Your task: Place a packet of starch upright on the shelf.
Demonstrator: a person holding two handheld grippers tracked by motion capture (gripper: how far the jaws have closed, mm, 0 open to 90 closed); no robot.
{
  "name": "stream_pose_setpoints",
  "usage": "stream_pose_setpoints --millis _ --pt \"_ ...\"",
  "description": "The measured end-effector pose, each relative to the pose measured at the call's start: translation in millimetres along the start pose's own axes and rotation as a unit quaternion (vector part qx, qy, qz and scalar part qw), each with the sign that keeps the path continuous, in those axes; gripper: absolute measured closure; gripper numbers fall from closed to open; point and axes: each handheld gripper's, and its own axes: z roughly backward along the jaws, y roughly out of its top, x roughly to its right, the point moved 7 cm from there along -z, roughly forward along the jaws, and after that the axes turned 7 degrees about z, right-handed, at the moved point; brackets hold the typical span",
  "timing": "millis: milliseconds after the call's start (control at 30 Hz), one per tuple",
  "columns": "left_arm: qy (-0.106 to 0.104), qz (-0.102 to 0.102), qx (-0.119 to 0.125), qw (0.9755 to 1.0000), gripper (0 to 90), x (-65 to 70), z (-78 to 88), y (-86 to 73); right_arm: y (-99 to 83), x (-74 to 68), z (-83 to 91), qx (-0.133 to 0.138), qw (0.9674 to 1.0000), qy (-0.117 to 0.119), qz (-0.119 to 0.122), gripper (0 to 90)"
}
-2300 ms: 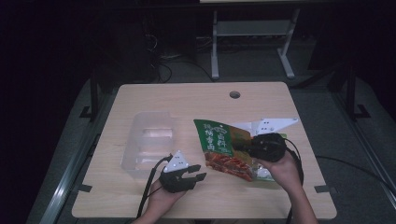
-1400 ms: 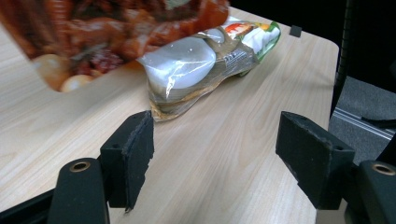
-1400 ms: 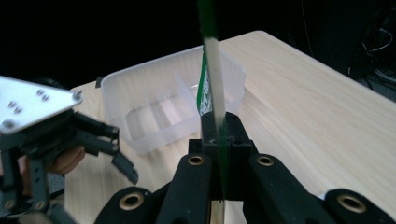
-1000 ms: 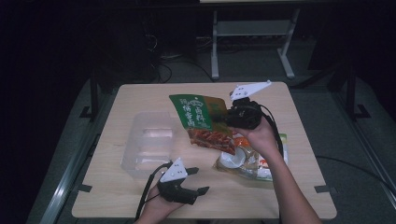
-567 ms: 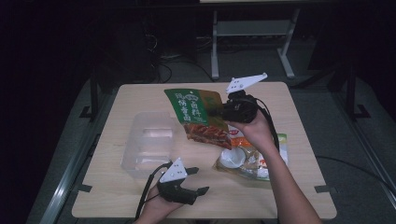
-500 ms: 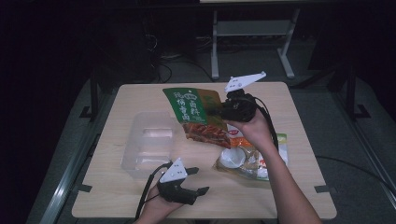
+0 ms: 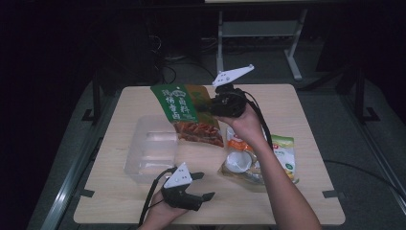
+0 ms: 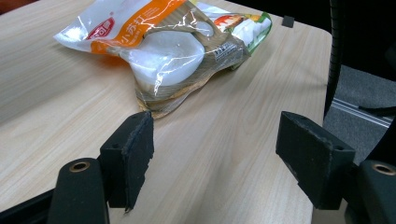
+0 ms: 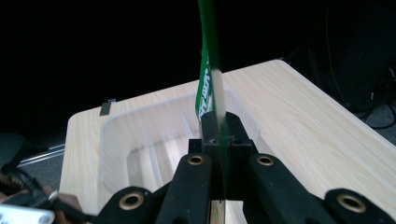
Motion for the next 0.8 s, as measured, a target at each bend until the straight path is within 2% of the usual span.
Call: stream_pose_setpoints --millis 233,333,400,467,633,667,800 --pt "-0.003 0.009 0.005 0.9999 27.7 1.4 -1.7 -0.5 13.3 3.0 -24.3 0.004 1.0000 0.009 0.002 90.0" --pt "-0.002 0.006 0.002 1.0000 27.7 0.9 -1.0 -1.0 18.2 5.2 -36.0 0.002 0.9999 0.010 0.009 90.0" --pt "-0.001 0.004 0.001 1.0000 27.7 -0.4 -0.5 -0.8 20.4 6.5 -44.0 0.001 0.9999 0.016 0.002 90.0" --pt "0.000 0.003 0.002 1.0000 27.7 -0.9 -0.2 -0.7 21.4 7.9 -48.1 0.001 0.9999 0.016 0.004 90.0" --pt "0.002 0.004 0.004 1.0000 27.7 -3.1 0.7 -0.4 28.2 12.9 -72.3 0.002 0.9998 0.019 0.006 90.0" --pt "0.002 0.004 0.004 1.0000 27.7 -3.1 0.7 -0.4 28.2 12.9 -72.3 0.002 0.9998 0.019 0.006 90.0" --pt "0.006 0.004 0.003 1.0000 27.7 -5.9 2.5 -0.1 32.3 14.7 -94.6 0.005 0.9996 0.026 -0.005 90.0"
